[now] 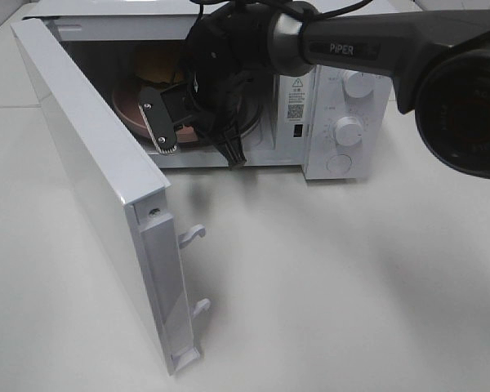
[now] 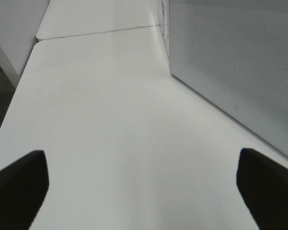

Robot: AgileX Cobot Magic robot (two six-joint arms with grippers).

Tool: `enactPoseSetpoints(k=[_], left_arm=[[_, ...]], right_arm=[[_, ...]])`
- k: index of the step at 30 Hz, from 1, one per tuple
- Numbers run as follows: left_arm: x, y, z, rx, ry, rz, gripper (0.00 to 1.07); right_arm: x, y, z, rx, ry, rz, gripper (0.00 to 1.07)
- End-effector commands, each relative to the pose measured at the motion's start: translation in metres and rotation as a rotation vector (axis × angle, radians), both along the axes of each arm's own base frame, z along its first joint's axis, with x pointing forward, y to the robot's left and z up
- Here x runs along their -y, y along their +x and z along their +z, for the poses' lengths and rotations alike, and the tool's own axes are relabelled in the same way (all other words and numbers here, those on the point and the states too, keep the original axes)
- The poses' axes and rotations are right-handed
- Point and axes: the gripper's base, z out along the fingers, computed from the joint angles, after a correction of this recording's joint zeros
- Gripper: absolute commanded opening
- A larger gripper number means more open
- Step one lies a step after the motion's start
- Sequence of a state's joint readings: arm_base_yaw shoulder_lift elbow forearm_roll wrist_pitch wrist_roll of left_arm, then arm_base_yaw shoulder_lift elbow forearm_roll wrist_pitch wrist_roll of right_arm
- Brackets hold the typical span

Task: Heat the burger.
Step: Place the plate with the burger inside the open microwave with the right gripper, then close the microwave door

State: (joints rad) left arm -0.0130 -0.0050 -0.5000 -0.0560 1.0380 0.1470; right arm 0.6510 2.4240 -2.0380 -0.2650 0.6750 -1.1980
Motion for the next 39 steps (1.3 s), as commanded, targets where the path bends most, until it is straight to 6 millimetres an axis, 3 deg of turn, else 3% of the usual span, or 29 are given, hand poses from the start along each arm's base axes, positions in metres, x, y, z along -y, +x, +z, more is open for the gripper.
enactPoseSetpoints(k=[1, 16, 21, 23, 25, 26, 27, 28, 29, 31, 32, 33, 36, 39], left_arm=[[0.0, -0.0022, -0.0004, 0.017, -0.005, -0.005, 1.01], [0.0, -0.0022, -0.0004, 0.017, -0.005, -0.005, 1.01], [0.0, -0.0022, -0.0004, 0.017, -0.005, -0.005, 1.01], [0.0, -0.0022, -0.0004, 0.017, -0.005, -0.005, 1.01], [0.0, -0.0022, -0.0004, 0.017, -0.005, -0.005, 1.01], [0.0, -0.0022, -0.0004, 0.017, -0.005, -0.005, 1.01], [0.0, -0.0022, -0.0004, 0.017, -0.005, -0.005, 1.01], [0.0, -0.0022, -0.0004, 0.017, -0.005, -0.005, 1.01], [0.0, -0.0022, -0.0004, 0.017, -0.005, -0.005, 1.01], [0.0, -0.0022, -0.0004, 0.017, -0.005, -0.005, 1.01], [0.0, -0.0022, -0.0004, 0.017, -0.005, -0.005, 1.01], [0.0, -0.0022, -0.0004, 0.017, -0.005, -0.005, 1.01], [0.0, -0.0022, -0.0004, 0.017, -0.005, -0.005, 1.01], [0.0, -0.0022, -0.0004, 0.017, -0.005, -0.005, 1.01]], right_arm=[[-0.0065, 0.0035, 0.0134, 0.069, 0.049, 0.029, 0.0], [-0.005, 0.0019, 0.0114, 0.045, 0.033, 0.021, 0.01], [-0.005, 0.0019, 0.0114, 0.044, 0.034, 0.02, 0.08], [-0.0052, 0.0017, 0.0113, 0.043, 0.036, 0.019, 0.2], [-0.0053, 0.0016, 0.0113, 0.04, 0.04, 0.017, 0.23], [-0.0057, 0.0013, 0.0112, 0.034, 0.05, 0.008, 0.33], [-0.0057, 0.0013, 0.0112, 0.034, 0.05, 0.008, 0.33], [-0.0059, 0.001, 0.011, 0.027, 0.063, -0.009, 0.43], [-0.0059, 0.001, 0.011, 0.027, 0.063, -0.009, 0.43], [-0.0055, 0.0004, 0.0111, 0.012, 0.084, -0.052, 0.57], [-0.0055, 0.0004, 0.0111, 0.012, 0.084, -0.052, 0.57], [-0.0048, -0.0002, 0.0123, 0.002, 0.095, -0.081, 0.64], [-0.0041, -0.0008, 0.0128, -0.009, 0.104, -0.11, 0.74], [-0.0027, -0.0021, 0.0151, -0.02, 0.098, -0.124, 0.77]])
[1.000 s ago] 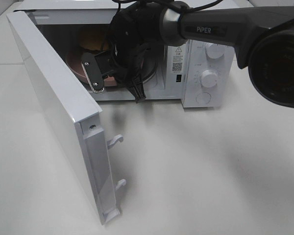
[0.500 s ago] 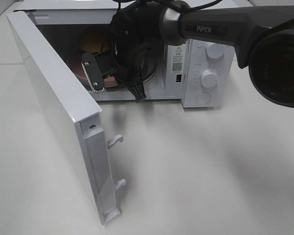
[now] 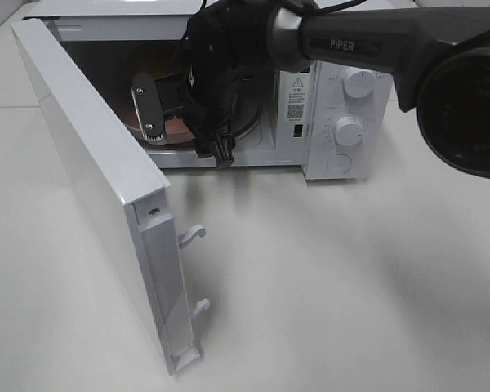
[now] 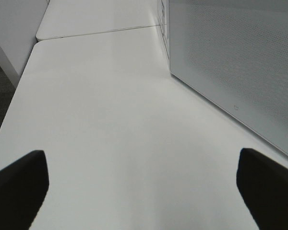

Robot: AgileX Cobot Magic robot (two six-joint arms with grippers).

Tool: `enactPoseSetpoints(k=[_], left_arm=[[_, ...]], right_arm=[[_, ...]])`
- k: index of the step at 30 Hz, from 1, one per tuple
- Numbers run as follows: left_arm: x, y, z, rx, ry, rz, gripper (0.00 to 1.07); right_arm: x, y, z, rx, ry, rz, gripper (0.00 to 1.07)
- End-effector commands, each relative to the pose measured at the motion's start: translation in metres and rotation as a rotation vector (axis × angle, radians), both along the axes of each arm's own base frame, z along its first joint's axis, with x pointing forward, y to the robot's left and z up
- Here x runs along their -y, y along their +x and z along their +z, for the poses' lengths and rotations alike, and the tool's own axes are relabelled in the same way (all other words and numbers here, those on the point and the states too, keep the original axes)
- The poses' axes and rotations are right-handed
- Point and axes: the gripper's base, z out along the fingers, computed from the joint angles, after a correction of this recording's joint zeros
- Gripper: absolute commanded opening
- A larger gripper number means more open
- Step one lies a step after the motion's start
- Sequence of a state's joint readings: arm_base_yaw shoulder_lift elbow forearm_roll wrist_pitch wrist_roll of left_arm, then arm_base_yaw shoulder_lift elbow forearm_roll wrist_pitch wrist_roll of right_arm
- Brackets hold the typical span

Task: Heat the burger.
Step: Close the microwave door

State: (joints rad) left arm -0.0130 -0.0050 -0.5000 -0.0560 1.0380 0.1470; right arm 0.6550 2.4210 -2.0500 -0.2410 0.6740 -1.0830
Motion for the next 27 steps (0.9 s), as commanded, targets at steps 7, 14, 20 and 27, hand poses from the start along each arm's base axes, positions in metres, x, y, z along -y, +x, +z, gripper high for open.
enactPoseSetpoints(k=[7, 14, 20, 27], left_arm=[[0.0, -0.002, 0.0, 0.017, -0.005, -0.005, 1.01], [0.0, -0.002, 0.0, 0.017, -0.005, -0.005, 1.01], [0.0, -0.002, 0.0, 0.017, -0.005, -0.005, 1.01], [0.0, -0.002, 0.0, 0.017, -0.005, -0.005, 1.01]], right_arm=[[0.003, -0.003, 0.015, -0.014, 0.0, -0.03, 0.76], [0.005, -0.004, 0.018, -0.022, -0.009, -0.032, 0.76], [0.008, -0.008, 0.017, -0.057, -0.047, -0.031, 0.76], [0.009, -0.008, 0.021, -0.064, -0.044, -0.036, 0.76]])
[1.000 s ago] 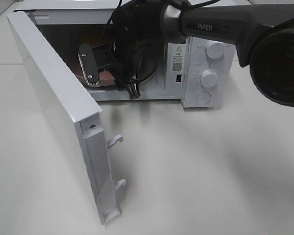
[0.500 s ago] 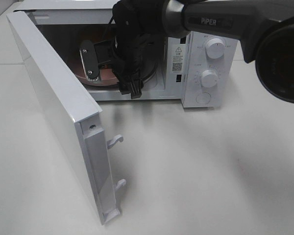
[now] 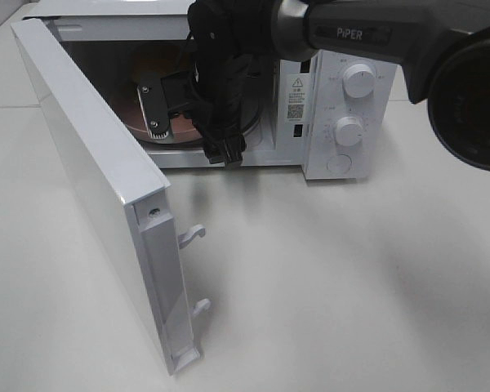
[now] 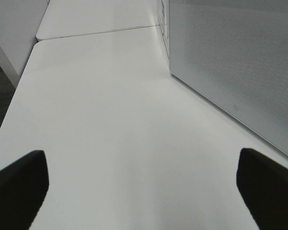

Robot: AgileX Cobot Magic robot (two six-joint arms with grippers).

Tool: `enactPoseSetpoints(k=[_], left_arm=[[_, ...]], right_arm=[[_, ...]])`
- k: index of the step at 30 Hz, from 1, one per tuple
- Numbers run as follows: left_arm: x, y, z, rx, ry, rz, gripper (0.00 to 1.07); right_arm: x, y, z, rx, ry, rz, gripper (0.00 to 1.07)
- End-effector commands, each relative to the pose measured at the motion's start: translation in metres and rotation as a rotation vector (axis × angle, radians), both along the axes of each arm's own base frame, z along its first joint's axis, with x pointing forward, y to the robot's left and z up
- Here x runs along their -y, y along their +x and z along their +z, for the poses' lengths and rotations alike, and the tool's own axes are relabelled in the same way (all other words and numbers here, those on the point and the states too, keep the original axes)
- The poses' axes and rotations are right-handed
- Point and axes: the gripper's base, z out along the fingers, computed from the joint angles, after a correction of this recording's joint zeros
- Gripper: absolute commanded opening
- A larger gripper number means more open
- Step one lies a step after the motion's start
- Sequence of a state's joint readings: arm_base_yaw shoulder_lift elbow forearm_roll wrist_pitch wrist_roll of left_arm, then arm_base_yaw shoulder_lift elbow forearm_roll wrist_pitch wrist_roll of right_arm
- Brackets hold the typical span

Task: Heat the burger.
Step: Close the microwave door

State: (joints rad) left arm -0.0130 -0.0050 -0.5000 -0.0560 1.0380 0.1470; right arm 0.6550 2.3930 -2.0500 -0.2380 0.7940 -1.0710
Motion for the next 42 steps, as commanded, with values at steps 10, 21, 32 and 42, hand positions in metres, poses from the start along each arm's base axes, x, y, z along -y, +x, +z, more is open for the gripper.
enactPoseSetpoints(k=[10, 21, 32, 42], left_arm=[[0.0, -0.002, 0.0, 0.017, -0.005, -0.005, 1.01], [0.0, -0.002, 0.0, 0.017, -0.005, -0.005, 1.01], [0.0, -0.002, 0.0, 0.017, -0.005, -0.005, 1.01], [0.0, -0.002, 0.0, 0.017, -0.005, -0.005, 1.01]], right_arm=[[0.003, -0.005, 0.017, -0.022, 0.002, -0.001, 0.76], [0.008, -0.012, 0.024, -0.055, 0.001, -0.015, 0.76], [0.018, -0.028, 0.024, -0.096, -0.005, -0.013, 0.76], [0.029, -0.043, 0.033, -0.082, 0.012, -0.01, 0.77]])
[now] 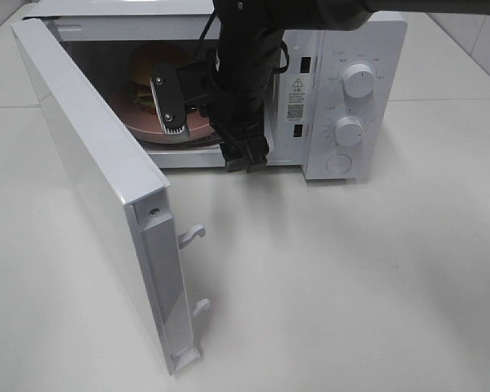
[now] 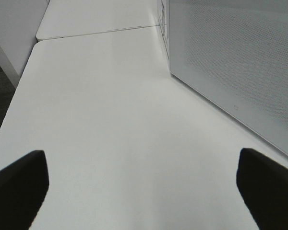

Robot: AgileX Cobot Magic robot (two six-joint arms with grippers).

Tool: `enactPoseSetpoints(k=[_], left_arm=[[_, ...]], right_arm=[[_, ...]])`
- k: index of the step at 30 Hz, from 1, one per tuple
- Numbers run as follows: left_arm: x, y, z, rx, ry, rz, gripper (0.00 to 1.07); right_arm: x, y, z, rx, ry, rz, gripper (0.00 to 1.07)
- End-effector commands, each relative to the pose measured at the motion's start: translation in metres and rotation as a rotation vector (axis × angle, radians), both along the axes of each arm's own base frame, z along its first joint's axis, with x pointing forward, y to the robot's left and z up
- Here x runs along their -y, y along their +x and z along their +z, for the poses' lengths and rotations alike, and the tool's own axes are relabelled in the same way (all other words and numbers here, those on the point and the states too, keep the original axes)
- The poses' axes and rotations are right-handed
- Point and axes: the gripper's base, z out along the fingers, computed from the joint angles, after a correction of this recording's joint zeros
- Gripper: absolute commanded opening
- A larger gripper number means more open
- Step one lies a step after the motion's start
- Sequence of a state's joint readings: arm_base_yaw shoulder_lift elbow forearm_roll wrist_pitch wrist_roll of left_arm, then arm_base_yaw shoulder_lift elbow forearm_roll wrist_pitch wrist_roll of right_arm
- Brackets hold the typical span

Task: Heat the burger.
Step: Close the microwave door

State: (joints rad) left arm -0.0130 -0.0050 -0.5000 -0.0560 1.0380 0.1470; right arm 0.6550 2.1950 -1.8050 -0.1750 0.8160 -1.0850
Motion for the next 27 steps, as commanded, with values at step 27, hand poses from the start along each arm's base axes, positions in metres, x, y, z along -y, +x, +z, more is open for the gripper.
enactPoseSetpoints(k=[27], left_arm=[[0.0, -0.002, 0.0, 0.017, -0.005, -0.005, 1.01]], right_arm=[[0.073, -0.086, 0.062, -0.02, -0.004, -0.18, 0.76]])
